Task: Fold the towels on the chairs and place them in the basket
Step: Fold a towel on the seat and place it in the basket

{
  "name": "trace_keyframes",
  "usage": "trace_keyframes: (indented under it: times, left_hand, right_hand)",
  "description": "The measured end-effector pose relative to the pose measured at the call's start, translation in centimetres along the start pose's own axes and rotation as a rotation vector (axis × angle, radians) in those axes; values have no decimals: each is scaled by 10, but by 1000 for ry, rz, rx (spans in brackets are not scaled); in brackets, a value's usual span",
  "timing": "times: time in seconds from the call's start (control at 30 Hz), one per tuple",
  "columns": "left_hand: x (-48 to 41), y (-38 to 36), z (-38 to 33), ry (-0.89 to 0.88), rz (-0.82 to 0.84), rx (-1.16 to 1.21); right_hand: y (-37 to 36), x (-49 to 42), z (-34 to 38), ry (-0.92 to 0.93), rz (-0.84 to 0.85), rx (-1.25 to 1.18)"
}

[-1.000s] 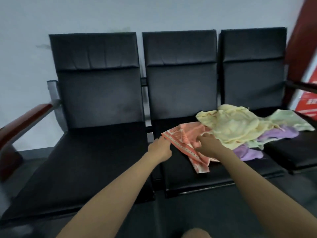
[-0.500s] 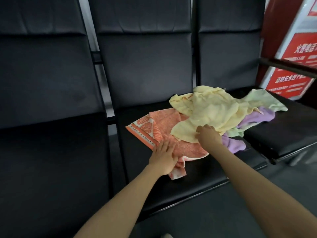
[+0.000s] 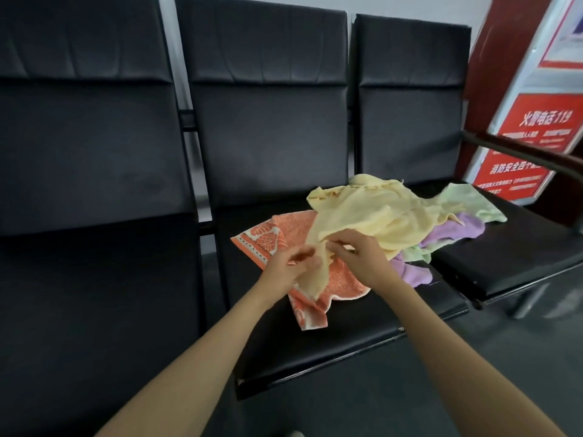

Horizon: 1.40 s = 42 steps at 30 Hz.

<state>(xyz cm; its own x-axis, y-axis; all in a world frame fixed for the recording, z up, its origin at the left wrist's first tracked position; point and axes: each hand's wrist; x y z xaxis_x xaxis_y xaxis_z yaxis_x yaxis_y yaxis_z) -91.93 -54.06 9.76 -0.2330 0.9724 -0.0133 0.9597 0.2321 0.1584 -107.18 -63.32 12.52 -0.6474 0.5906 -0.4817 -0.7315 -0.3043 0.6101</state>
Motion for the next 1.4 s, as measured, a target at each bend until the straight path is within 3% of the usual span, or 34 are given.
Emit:
trace_keyframes:
  times: [0.07, 0.13, 0.23, 0.33, 0.47, 0.53, 0.63, 0.77, 0.93, 1.07, 1.17, 1.33, 1.4]
  left_hand:
    - [3, 0, -1, 24, 2, -119]
    - [4, -1, 0, 23, -58, -189]
    - [7, 2, -5, -44, -186, -214]
    - [13, 9, -19, -134, -160, -222]
    - [16, 23, -28, -157, -227, -170]
    - [18, 29, -28, -139, -260, -196]
    - [21, 39, -27, -75, -356, -175]
    - [34, 57, -36, 24, -559, -15]
    - [93, 101, -43, 75, -740, 94]
    - [167, 155, -24, 145, -895, 21]
    - [225, 192, -3, 201, -998, -90]
    - [290, 237, 28, 359, -1251, -62]
    - [298, 244, 41, 480, -1254, -232]
  right_hand:
    - [-5, 9, -3, -123, 23, -121]
    - [-9, 12, -8, -175, 87, -93]
    - [-11, 6, -25, -210, 152, 132]
    - [-9, -10, -39, -276, 209, 319]
    - [-8, -39, -50, -290, 184, 563]
    - [-6, -51, -41, -300, 71, 576]
    - [-2, -64, -5, -208, -176, 405]
    - [-3, -70, 71, 83, -205, 195]
    - [-55, -59, 152, 396, 50, 127]
    - [-129, -42, 199, 498, 222, 62]
    - [-185, -27, 239, 521, 370, 11]
    - [-250, -1, 282, 514, 532, -129]
    - [-264, 6, 281, 463, 667, -98]
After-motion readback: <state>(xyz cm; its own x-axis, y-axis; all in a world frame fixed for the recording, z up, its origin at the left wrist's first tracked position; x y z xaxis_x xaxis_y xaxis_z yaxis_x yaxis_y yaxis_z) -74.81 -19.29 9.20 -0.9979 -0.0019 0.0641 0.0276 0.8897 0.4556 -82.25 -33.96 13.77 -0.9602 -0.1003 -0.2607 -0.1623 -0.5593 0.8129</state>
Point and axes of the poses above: each hand's wrist, its own x-axis away from the middle knuckle, its own y-axis out of the back of the hand, z = x × y, and after that the axes turned 6 degrees about y, right-handed
